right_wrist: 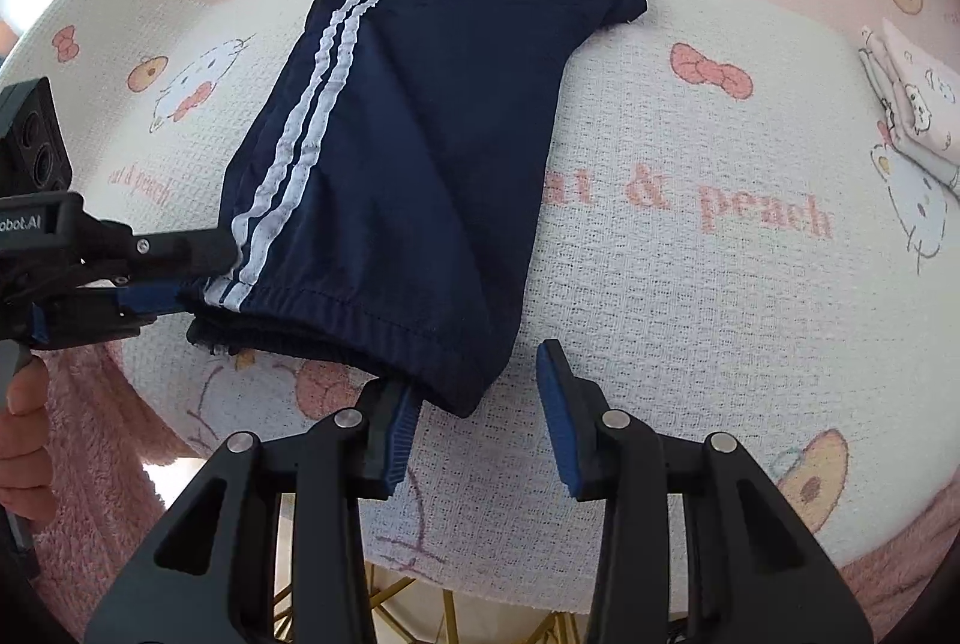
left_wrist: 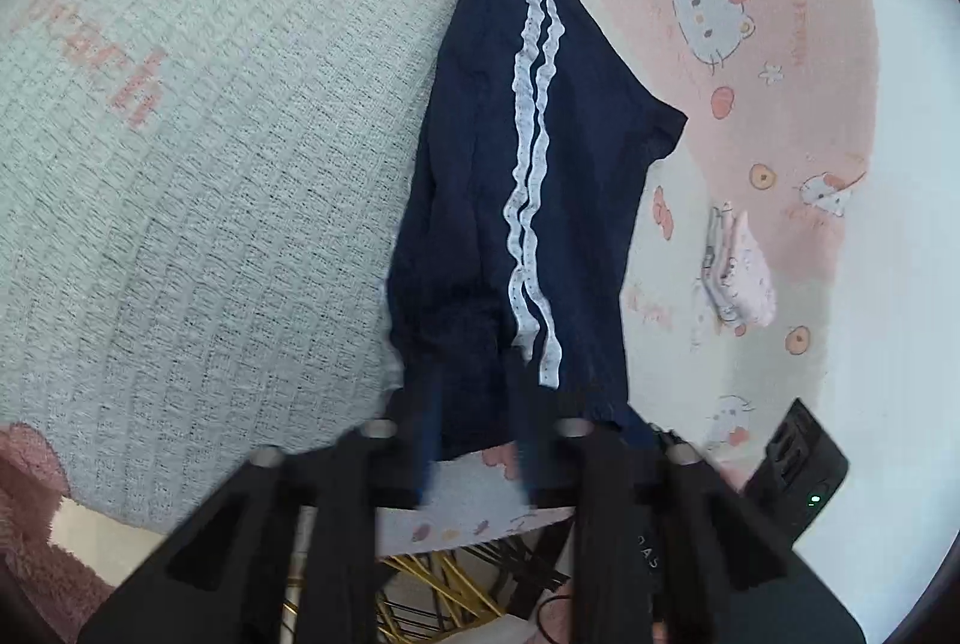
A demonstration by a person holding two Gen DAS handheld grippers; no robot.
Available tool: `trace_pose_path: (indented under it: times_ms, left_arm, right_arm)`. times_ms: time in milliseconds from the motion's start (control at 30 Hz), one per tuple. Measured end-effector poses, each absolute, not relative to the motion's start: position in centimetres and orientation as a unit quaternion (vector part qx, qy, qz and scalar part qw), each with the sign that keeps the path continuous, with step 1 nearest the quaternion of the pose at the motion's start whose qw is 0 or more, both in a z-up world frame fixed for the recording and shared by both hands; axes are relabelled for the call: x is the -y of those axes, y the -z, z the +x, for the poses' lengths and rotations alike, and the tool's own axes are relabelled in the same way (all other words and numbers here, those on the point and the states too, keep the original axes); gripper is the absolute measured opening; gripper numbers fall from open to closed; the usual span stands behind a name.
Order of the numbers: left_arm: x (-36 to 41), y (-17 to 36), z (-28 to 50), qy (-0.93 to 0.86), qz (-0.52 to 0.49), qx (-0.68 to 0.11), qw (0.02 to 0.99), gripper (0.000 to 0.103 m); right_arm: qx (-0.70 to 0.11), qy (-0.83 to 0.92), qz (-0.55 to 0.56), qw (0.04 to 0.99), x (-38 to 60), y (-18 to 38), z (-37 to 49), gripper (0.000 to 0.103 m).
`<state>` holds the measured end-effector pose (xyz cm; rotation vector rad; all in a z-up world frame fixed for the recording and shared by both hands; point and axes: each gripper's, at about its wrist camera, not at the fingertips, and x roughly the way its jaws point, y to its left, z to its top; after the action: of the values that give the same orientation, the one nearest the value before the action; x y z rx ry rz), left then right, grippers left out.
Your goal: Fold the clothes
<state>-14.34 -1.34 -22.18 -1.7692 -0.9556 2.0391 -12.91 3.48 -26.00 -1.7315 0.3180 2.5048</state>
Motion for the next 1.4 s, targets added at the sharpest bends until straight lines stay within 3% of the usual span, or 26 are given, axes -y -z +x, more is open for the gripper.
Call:
trace_pose_path:
  times_ms: [233,467,600,767,967,1167,1400]
  left_arm:
    - [1.9,19.8,-13.9,-0.721,-0.583,0.342,0.156,0.007]
    - [1.9,23.2,-13.3,-0.685,-0.633,0.337,0.131,0.009]
    - [3.0,22.1,-13.5,-0.684,-0.622,0.359,0.129,0.012]
    - [4.6,20.6,-12.7,-0.693,-0.593,0.39,0.125,0.04]
    - [3.2,21.9,-12.2,-0.671,-0.617,0.388,0.134,0.04]
    - [2.2,23.5,-12.8,-0.663,-0.628,0.383,0.142,0.04]
    - [2.4,21.9,-12.5,-0.684,-0.626,0.351,0.134,0.03]
  right_arm:
    - [-0.064,-0.82,-0.564,0.071,-3.5,25.0,-12.9,0.038]
    - [-0.04,-0.809,-0.583,0.066,-3.5,25.0,-12.9,0.04]
    - [-0.052,-0.8,-0.595,0.054,-4.5,24.3,-12.8,0.041]
    - [-0.13,-0.833,-0.535,0.056,-7.6,20.2,-12.4,0.042]
    - [-0.226,-0.806,-0.546,0.038,-8.2,23.1,-13.4,0.042]
    - [-0.241,-0.782,-0.575,0.021,-7.4,26.4,-13.1,0.044]
    - [-0.288,-0.77,-0.569,-0.021,-7.6,26.8,-12.9,0.025]
